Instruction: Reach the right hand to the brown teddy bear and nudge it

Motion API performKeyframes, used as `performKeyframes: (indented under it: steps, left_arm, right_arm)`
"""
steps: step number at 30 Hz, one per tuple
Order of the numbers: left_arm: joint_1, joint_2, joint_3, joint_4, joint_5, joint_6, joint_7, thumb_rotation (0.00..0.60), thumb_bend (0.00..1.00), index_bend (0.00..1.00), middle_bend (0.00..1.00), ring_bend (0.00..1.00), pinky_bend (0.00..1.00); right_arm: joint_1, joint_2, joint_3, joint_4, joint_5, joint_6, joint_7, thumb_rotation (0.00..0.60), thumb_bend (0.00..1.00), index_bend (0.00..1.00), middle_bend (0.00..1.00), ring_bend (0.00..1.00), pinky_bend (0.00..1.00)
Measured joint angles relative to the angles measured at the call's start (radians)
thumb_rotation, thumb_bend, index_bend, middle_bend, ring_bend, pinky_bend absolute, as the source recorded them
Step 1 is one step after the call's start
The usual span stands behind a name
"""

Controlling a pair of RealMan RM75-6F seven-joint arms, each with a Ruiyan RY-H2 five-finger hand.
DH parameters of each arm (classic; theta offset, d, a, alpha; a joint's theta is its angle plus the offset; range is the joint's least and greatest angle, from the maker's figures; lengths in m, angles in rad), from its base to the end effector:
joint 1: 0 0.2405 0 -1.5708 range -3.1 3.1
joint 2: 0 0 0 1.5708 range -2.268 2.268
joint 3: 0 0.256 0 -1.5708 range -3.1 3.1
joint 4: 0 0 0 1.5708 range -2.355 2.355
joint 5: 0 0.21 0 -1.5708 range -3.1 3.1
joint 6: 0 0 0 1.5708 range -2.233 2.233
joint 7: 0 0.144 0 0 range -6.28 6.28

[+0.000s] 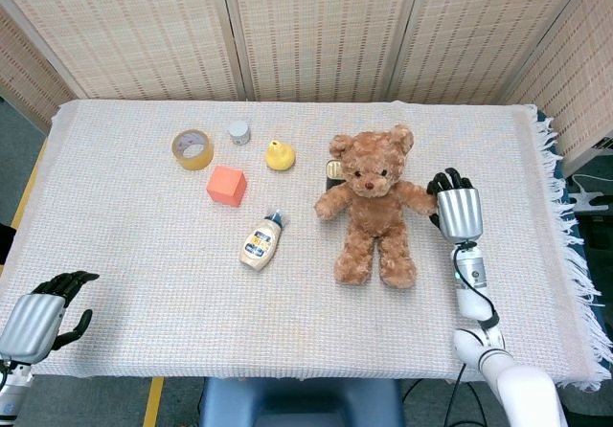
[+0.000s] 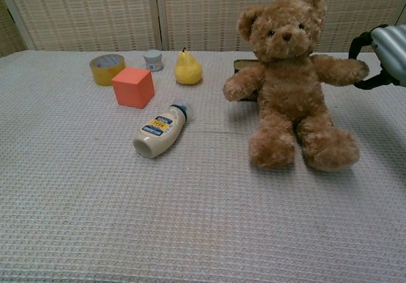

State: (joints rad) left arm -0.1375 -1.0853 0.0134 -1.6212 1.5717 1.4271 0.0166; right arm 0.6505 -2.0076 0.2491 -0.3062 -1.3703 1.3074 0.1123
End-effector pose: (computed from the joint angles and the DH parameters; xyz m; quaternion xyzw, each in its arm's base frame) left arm -0.3022 0.1826 0.1491 -0.6551 -0.3765 -0.3659 0.5433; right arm -0.2692 -0.3857 0.0169 0.5980 -0.2354 0.4236 0.6384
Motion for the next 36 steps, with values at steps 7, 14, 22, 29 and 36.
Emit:
performKeyframes:
  steps: [7,14,22,29,36]
  left_arm:
    - [0.000,0.001,0.000,0.001,0.000,0.000,-0.002,0.600,0.43,0.24,0.24,0.23,0.38]
    - [-0.001,0.000,0.000,0.000,0.000,-0.001,0.000,0.600,0.43,0.24,0.24,0.23,0.38]
    - [-0.001,0.000,0.002,-0.001,0.002,0.000,0.003,0.600,0.43,0.24,0.24,0.23,0.38]
    - [-0.002,0.002,0.002,-0.002,-0.002,-0.005,0.003,0.600,0.43,0.24,0.24,0.23,0.38]
    - [-0.002,0.002,0.002,-0.004,-0.003,-0.007,0.004,0.600,0.43,0.24,0.24,0.23,0.38]
  right_arm:
    - [-0.007,-0.017,-0.014,0.031,0.000,-0.044,0.006,0.600,0.22,0.60,0.39,0.24,0.47]
    - [0.004,-0.015,-0.004,0.023,0.003,0.006,0.022,0.600,0.22,0.60,0.39,0.24,0.47]
    - [-0.001,-0.011,-0.010,0.010,0.001,0.002,0.018,0.600,0.22,0.60,0.39,0.24,0.47]
    - [-0.003,-0.024,-0.015,0.036,0.006,-0.040,0.015,0.600,0.22,0.60,0.39,0.24,0.47]
    - [0.009,-0.019,-0.003,0.031,0.010,0.004,0.020,0.600,0.22,0.60,0.39,0.24,0.47]
